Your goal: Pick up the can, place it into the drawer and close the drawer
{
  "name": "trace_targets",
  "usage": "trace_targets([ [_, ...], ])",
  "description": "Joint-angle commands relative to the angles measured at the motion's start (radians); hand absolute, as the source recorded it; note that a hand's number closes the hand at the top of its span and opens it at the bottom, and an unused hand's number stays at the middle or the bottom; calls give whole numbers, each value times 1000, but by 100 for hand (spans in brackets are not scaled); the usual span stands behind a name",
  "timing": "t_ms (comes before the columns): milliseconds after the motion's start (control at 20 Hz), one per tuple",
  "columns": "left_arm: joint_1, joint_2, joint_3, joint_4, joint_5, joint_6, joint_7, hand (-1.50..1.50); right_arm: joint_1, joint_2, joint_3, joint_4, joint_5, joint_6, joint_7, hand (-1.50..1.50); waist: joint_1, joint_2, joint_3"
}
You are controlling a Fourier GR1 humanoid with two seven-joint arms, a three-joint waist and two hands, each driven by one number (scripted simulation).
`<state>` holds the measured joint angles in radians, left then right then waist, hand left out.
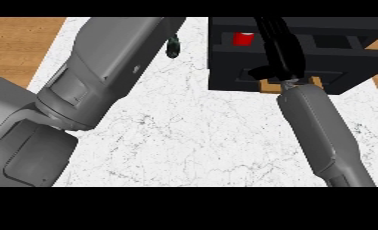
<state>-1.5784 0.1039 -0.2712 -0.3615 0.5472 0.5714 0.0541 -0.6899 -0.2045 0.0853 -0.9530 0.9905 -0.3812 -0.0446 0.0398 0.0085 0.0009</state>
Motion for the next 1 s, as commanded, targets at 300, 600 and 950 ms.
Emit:
trace_targets([
  [300, 94, 59, -20, -146, -26, -14, 84, -150, -255, 39, -83, 369, 77, -223, 3, -150, 34, -3, 0],
  [600, 186, 122, -23, -216, -38, -47, 83, -150, -390, 40, -118, 507, 97, -290, 17, -150, 47, 8, -1],
  [950, 216, 154, -48, -325, -57, -30, 157, -150, -494, 20, -157, 592, 77, -297, -20, -150, 66, 9, 0],
])
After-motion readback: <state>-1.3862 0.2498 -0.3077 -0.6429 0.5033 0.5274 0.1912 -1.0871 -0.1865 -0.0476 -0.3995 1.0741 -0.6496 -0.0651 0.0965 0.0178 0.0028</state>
